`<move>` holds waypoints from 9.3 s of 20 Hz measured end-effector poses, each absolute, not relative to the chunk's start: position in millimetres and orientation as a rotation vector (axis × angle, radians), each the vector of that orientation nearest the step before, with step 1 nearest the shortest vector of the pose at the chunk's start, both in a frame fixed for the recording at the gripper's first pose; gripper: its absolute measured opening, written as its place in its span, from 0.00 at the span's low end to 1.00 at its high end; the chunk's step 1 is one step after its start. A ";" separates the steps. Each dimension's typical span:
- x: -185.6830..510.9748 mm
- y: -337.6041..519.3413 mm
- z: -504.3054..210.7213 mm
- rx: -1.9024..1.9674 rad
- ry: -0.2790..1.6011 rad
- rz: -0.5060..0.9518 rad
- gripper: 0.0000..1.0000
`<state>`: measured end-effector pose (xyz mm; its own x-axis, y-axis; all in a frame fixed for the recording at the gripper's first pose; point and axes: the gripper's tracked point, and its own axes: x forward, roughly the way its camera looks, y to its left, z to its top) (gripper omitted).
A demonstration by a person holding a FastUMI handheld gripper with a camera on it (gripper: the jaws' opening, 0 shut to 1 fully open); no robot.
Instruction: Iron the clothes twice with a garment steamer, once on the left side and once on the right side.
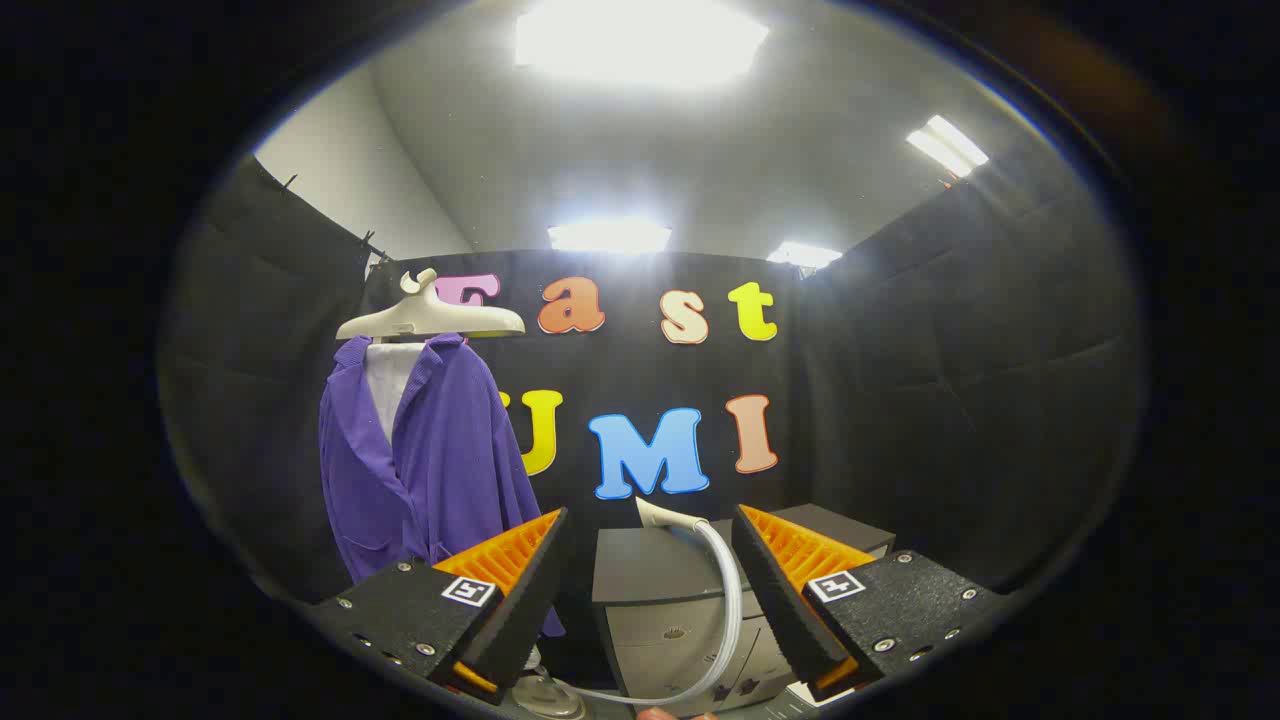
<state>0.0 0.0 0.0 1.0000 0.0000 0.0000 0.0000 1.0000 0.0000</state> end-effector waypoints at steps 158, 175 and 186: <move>87.6 208.9 -32.6 -0.310 -0.142 0.146 0.31; 62.7 179.3 -187.3 -0.468 0.060 0.215 0.32; 42.1 162.9 -243.6 -0.561 0.139 0.251 0.32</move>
